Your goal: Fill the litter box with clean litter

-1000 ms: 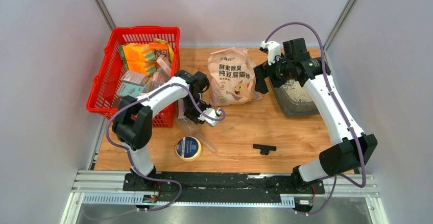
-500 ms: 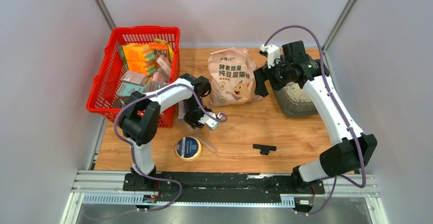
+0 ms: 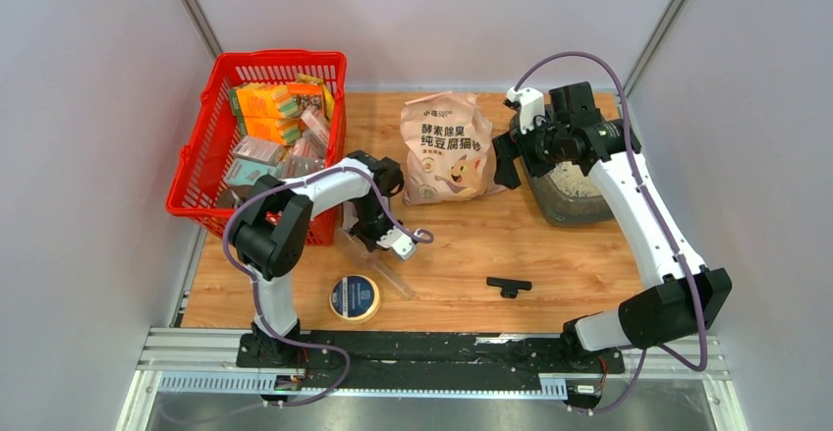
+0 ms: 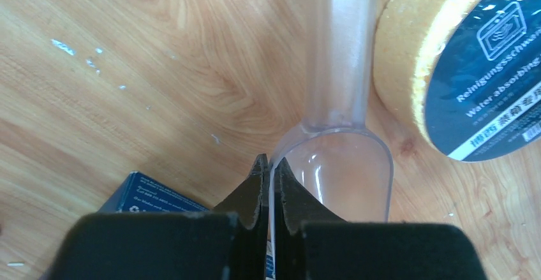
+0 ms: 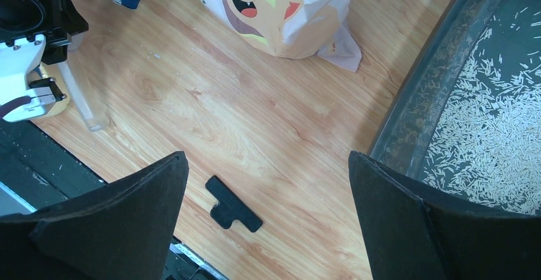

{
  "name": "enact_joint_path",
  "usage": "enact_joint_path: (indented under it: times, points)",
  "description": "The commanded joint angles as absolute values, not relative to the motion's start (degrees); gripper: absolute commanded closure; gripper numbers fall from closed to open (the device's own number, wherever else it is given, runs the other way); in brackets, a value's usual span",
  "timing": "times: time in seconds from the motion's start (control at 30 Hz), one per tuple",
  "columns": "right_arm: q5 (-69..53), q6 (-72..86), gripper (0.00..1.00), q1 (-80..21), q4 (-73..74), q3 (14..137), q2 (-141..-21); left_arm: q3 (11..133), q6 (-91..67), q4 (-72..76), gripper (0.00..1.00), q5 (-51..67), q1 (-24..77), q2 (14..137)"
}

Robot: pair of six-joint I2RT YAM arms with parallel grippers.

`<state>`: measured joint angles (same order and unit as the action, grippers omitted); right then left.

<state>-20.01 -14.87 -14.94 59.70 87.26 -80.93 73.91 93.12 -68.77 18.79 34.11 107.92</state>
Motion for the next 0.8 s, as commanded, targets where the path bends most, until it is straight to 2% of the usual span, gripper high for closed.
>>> enact_joint_path:
  times: [0.0,0.2,0.33,0.4,0.47,0.57,0.63,0.77]
  points:
    - [-20.0,-15.5,0.0,-14.7,58.4,88.5,-80.4,76.5,92.3,-68.0,1.0,21.3,34.2,107.6]
    - [-17.8,-15.4,0.0,-14.4,57.7,91.3,-81.3,86.5,83.2,-69.6,1.0,28.1,32.0,105.3]
    - [-17.7,-13.9,0.0,-12.7,57.9,96.2,-82.3,93.1,71.1,-69.6,1.0,34.3,30.2,102.7]
    - [-19.3,-13.7,0.0,-11.2,59.0,101.6,-83.7,94.4,66.4,-65.9,1.0,35.9,30.0,99.3]
    - [-22.1,-10.0,0.0,-9.9,58.4,109.5,-86.1,93.4,53.4,-54.9,1.0,37.2,29.6,95.3]
    - [-28.6,-4.1,0.0,-9.6,53.0,113.1,-87.3,91.9,38.5,-41.6,1.0,33.2,29.4,91.1]
    - [-31.7,-0.4,0.0,-9.6,46.2,113.5,-87.5,92.2,26.1,-33.5,1.0,23.2,29.4,89.7]
    - [-38.1,12.5,0.0,-9.6,37.5,113.6,-90.0,94.0,19.1,-30.0,1.0,16.0,29.4,89.9]
